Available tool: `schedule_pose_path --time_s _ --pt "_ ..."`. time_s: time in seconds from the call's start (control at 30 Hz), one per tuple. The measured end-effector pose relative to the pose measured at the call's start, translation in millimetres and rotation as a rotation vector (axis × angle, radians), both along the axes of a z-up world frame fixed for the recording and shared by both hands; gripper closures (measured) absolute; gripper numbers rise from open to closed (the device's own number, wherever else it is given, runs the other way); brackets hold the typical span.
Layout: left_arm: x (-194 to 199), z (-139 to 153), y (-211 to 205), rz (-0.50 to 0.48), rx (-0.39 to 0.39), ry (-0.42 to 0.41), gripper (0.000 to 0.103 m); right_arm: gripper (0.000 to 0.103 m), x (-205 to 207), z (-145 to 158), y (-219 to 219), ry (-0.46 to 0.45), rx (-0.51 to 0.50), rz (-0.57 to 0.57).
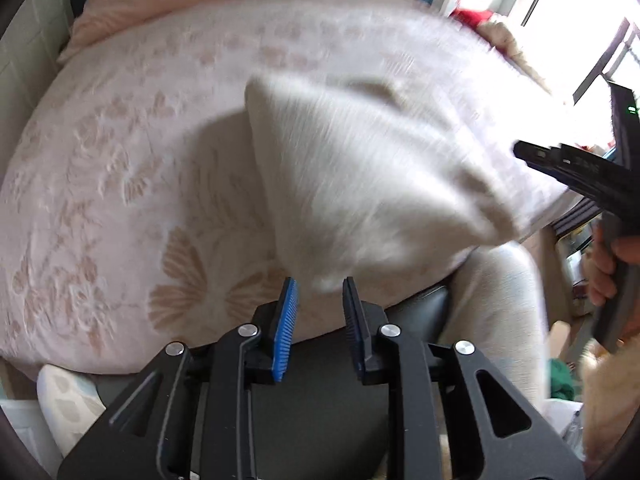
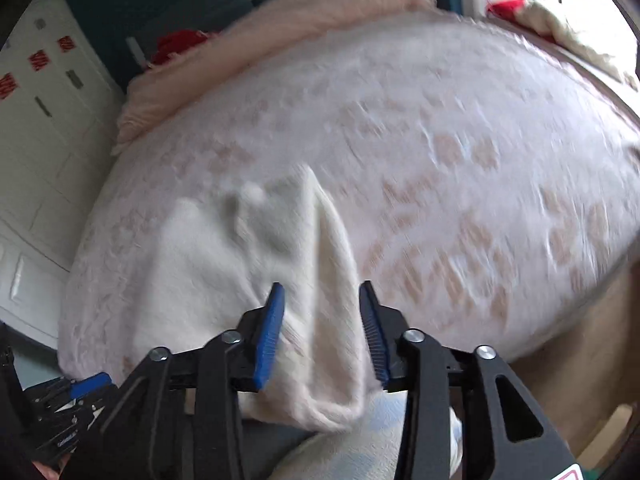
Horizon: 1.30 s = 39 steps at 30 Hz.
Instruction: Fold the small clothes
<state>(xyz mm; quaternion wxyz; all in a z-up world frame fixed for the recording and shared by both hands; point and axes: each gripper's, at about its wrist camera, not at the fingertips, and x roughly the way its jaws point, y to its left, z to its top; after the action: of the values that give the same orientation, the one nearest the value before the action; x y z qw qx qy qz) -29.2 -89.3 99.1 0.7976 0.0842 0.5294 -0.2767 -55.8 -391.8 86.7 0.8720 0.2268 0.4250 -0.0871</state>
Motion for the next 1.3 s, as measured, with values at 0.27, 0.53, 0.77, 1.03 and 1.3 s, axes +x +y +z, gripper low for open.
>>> schedule_pose_path --time_s 0.27,0.53,0.77,1.03,1.3 --pt "39.8 2.8 -55.0 0.03 -0.015 -0.046 0.068 0.102 105.6 -35.4 25.6 0.088 0.029 0.184" --pt "70.6 -43.8 -66.2 0.086 0.044 0.032 0.066 0.099 137.3 -61.3 23.4 0.179 -0.042 0.185" --pt "69.8 -44.7 -69.1 0.072 0.055 0.026 0.061 0.062 121.7 -73.7 -3.0 0.226 -0.072 0.057" --pt "71.1 -45.6 -73.4 0.065 0.068 0.013 0.055 0.094 144.1 -32.1 12.9 0.037 -0.085 0.119" --pt "68.4 -47.5 -83.8 0.037 0.114 -0.03 0.054 0.093 153.9 -77.2 5.1 0.183 -0.126 0.129"
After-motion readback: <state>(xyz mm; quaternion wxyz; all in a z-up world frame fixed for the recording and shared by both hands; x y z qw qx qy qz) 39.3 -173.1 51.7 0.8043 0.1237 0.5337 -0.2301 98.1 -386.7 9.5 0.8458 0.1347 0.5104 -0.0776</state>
